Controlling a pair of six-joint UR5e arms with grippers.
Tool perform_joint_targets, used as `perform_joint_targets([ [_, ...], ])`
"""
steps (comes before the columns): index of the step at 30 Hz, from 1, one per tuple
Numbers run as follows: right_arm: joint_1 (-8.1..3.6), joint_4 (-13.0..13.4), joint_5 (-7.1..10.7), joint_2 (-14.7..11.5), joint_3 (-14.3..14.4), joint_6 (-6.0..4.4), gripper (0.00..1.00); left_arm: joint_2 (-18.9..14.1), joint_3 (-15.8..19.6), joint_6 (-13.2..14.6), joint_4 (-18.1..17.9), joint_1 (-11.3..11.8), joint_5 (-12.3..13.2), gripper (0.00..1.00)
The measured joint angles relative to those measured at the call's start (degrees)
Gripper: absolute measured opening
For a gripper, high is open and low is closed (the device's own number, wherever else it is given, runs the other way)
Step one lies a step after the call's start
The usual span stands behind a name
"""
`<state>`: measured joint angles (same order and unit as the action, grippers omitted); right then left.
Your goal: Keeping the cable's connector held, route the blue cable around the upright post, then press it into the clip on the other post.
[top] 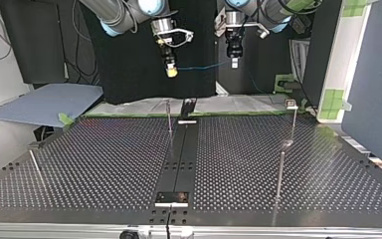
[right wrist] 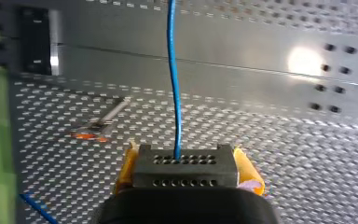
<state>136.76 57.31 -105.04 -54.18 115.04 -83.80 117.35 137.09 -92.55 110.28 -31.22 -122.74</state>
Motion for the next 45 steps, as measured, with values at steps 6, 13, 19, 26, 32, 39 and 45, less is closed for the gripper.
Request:
perform_joint_targets([
  [6,0.03,-0.2,0.0,2.6,0.0,0.02,0.0,0.1,0.0,0.0,0.0,0.0,0.0,0.0],
  [13,0.04,-0.3,0.0,3.0,0.0,0.02,0.0,0.1,0.0,0.0,0.0,0.0,0.0,0.0],
  [19,0.04,-0.3,0.0,3.1,0.0,0.02,0.0,0.1,0.0,0.0,0.0,0.0,0.0,0.0],
  [26,0.04,-0.3,0.0,3.1,0.0,0.02,0.0,0.1,0.0,0.0,0.0,0.0,0.0,0.0],
  [32,0.04,-0.3,0.0,3.1,0.0,0.03,0.0,0.1,0.0,0.0,0.0,0.0,0.0,0.0],
  [39,0.03,-0.3,-0.01,3.1,0.0,0.04,0.0,0.1,0.0,0.1,0.2,-0.1,0.1,0.0],
  [45,-0.66,-2.0,-1.69,1.4,-0.9,1.44,0.0,-1.3,-0.4,1.9,2.2,-0.2,2.0,0.0],
])
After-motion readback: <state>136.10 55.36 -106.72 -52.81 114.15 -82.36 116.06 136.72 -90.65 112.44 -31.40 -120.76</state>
